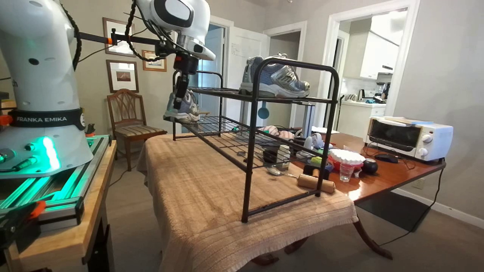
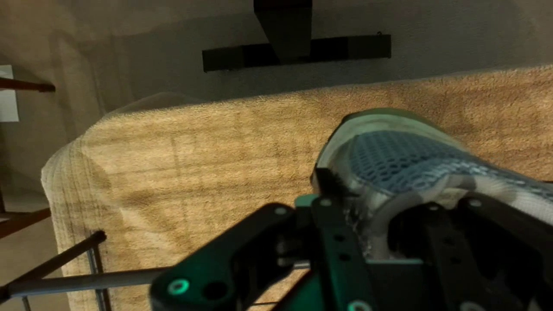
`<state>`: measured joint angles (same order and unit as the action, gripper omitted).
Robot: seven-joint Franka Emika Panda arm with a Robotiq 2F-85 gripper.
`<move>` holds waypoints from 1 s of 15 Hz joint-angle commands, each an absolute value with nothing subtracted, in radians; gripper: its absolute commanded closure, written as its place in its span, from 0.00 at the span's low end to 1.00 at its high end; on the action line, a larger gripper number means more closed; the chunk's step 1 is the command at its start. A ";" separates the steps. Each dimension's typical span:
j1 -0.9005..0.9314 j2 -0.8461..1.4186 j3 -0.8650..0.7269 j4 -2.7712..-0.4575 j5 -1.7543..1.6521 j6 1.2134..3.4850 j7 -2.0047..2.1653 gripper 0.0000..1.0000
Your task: Put the shoe on the left on the middle rack
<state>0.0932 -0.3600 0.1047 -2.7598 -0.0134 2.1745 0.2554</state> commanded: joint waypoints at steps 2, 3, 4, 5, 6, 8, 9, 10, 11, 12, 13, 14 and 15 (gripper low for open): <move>0.063 -0.371 0.108 -2.759 0.025 2.151 0.331 0.97; 0.058 -0.373 0.107 -2.759 0.029 2.154 0.342 0.97; 0.053 -0.375 0.106 -2.759 0.034 2.159 0.355 0.97; 0.047 -0.377 0.107 -2.759 0.036 2.161 0.368 0.97; 0.041 -0.379 0.106 -2.758 0.040 2.161 0.381 0.97; 0.029 -0.383 0.107 -2.758 0.041 2.157 0.415 0.97; 0.023 -0.384 0.109 -2.758 0.040 2.154 0.434 0.97; 0.016 -0.384 0.108 -2.758 0.040 2.154 0.451 0.97; 0.008 -0.383 0.109 -2.757 0.039 2.154 0.471 0.97; 0.002 -0.382 0.106 -2.757 0.041 2.158 0.481 0.97; -0.007 -0.382 0.106 -2.757 0.036 2.159 0.499 0.97; -0.016 -0.381 0.106 -2.757 0.033 2.159 0.517 0.97; -0.025 -0.379 0.104 -2.756 0.033 2.160 0.534 0.97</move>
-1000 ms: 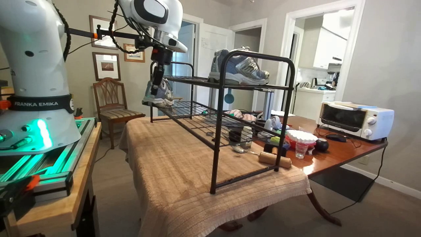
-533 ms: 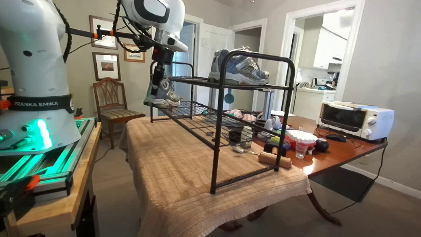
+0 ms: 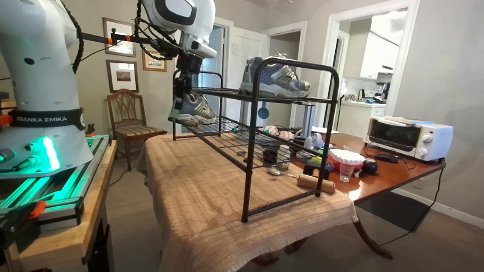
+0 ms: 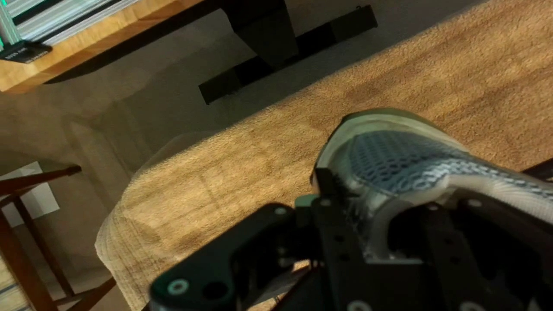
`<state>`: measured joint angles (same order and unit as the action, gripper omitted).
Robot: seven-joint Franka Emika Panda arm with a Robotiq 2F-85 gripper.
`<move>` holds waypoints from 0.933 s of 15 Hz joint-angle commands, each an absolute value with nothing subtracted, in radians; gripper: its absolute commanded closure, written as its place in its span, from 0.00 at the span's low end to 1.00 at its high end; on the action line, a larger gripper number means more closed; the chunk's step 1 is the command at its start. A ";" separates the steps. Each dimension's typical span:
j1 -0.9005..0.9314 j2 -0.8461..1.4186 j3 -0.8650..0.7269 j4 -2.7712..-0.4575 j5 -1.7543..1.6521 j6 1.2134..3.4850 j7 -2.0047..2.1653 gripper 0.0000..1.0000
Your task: Put the shoe on the left on the middle rack
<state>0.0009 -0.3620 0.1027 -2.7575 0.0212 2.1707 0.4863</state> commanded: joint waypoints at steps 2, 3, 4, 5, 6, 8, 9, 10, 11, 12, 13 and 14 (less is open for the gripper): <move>-0.043 -0.372 0.102 -2.756 0.037 2.161 0.570 0.97; -0.050 -0.370 0.101 -2.756 0.040 2.163 0.585 0.97; -0.058 -0.365 0.096 -2.756 0.043 2.168 0.601 0.97; -0.066 -0.363 0.094 -2.756 0.041 2.170 0.621 0.97; -0.075 -0.360 0.091 -2.756 0.041 2.173 0.638 0.97; -0.089 -0.355 0.086 -2.756 0.036 2.180 0.670 0.97; -0.095 -0.352 0.083 -2.756 0.035 2.186 0.683 0.97; -0.101 -0.345 0.079 -2.756 0.037 2.194 0.695 0.97; -0.106 -0.343 0.075 -2.756 0.037 2.198 0.706 0.97; -0.111 -0.337 0.073 -2.756 0.032 2.203 0.719 0.97; -0.115 -0.331 0.070 -2.756 0.031 2.211 0.728 0.97; -0.118 -0.324 0.067 -2.756 0.031 2.218 0.737 0.97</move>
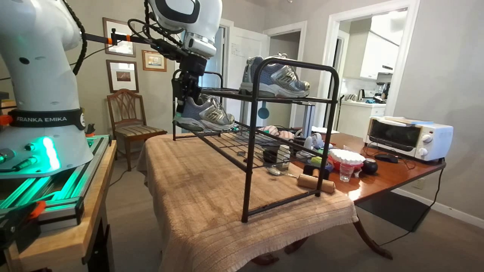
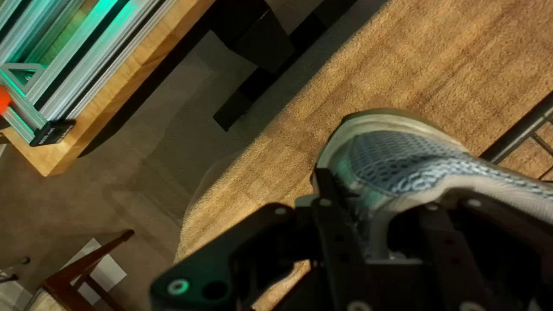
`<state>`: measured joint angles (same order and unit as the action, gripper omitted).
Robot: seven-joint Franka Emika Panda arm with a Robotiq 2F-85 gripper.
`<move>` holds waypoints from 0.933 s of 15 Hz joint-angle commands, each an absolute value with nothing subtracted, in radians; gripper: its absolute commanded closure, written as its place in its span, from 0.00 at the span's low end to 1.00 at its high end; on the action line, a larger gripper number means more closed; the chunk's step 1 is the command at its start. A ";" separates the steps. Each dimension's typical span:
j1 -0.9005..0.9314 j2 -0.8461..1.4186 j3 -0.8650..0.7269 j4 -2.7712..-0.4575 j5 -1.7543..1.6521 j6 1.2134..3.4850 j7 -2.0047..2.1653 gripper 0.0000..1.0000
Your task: Put the shoe on the left on the middle rack
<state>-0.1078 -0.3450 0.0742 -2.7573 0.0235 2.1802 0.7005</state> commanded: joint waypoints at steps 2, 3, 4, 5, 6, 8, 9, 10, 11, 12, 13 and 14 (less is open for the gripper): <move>-0.125 -0.309 0.061 -2.756 0.026 2.246 0.753 0.97; -0.128 -0.301 0.059 -2.756 0.023 2.260 0.762 0.97; -0.132 -0.291 0.058 -2.756 0.020 2.274 0.770 0.97; -0.135 -0.281 0.057 -2.756 0.014 2.287 0.778 0.97; -0.137 -0.272 0.054 -2.756 0.012 2.300 0.784 0.97; -0.141 -0.252 0.050 -2.756 0.004 2.327 0.803 0.97; -0.143 -0.242 0.047 -2.757 0.001 2.341 0.811 0.97; -0.145 -0.234 0.044 -2.756 -0.002 2.356 0.821 0.97; -0.148 -0.228 0.042 -2.756 -0.008 2.372 0.832 0.97; -0.152 -0.223 0.040 -2.756 -0.017 2.387 0.845 0.97; -0.155 -0.220 0.037 -2.756 -0.024 2.401 0.854 0.97; -0.158 -0.215 0.035 -2.757 -0.029 2.420 0.863 0.97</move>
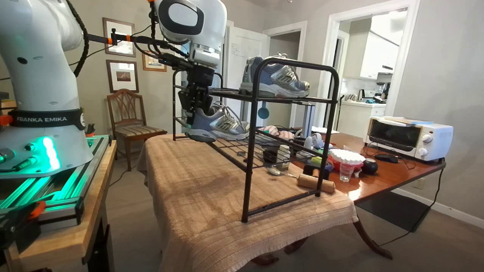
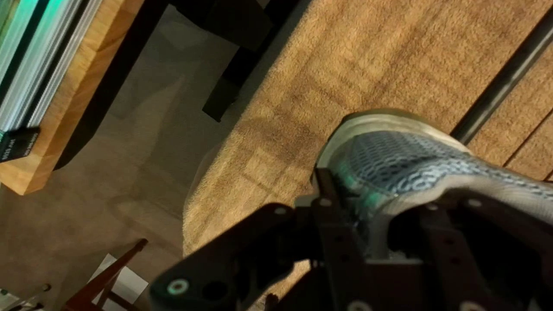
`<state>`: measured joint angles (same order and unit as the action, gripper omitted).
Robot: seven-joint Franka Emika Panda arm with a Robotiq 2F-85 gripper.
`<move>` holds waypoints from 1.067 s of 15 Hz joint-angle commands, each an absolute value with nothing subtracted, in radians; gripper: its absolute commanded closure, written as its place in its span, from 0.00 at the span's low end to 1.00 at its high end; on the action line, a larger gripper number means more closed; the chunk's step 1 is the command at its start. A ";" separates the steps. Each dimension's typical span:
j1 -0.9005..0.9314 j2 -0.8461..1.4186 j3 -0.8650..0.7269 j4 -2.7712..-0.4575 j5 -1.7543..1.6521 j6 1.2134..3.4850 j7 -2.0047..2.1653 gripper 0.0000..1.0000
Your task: Put the shoe on the left on the middle rack
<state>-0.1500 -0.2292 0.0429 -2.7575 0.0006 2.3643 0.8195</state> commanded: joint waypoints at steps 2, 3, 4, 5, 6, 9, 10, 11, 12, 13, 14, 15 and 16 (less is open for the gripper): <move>-0.164 -0.204 0.029 -2.756 -0.045 2.455 0.878 0.97; -0.166 -0.198 0.027 -2.756 -0.053 2.475 0.885 0.97; -0.167 -0.191 0.024 -2.757 -0.058 2.487 0.886 0.97; -0.168 -0.185 0.021 -2.757 -0.059 2.501 0.887 0.97; -0.168 -0.180 0.017 -2.759 -0.057 2.513 0.884 0.97; -0.168 -0.164 0.008 -2.760 -0.056 2.540 0.882 0.97; -0.167 -0.159 0.005 -2.760 -0.056 2.549 0.883 0.97; -0.167 -0.154 0.003 -2.760 -0.058 2.554 0.884 0.97; -0.167 -0.150 0.001 -2.760 -0.058 2.561 0.884 0.97; -0.167 -0.147 0.000 -2.760 -0.058 2.566 0.884 0.97; -0.166 -0.145 0.000 -2.760 -0.058 2.569 0.884 0.97; -0.166 -0.145 0.000 -2.760 -0.058 2.570 0.883 0.97; -0.166 -0.145 0.000 -2.760 -0.059 2.570 0.884 0.97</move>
<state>-0.1663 -0.1628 0.0064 -2.7608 -0.0338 2.5180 0.8573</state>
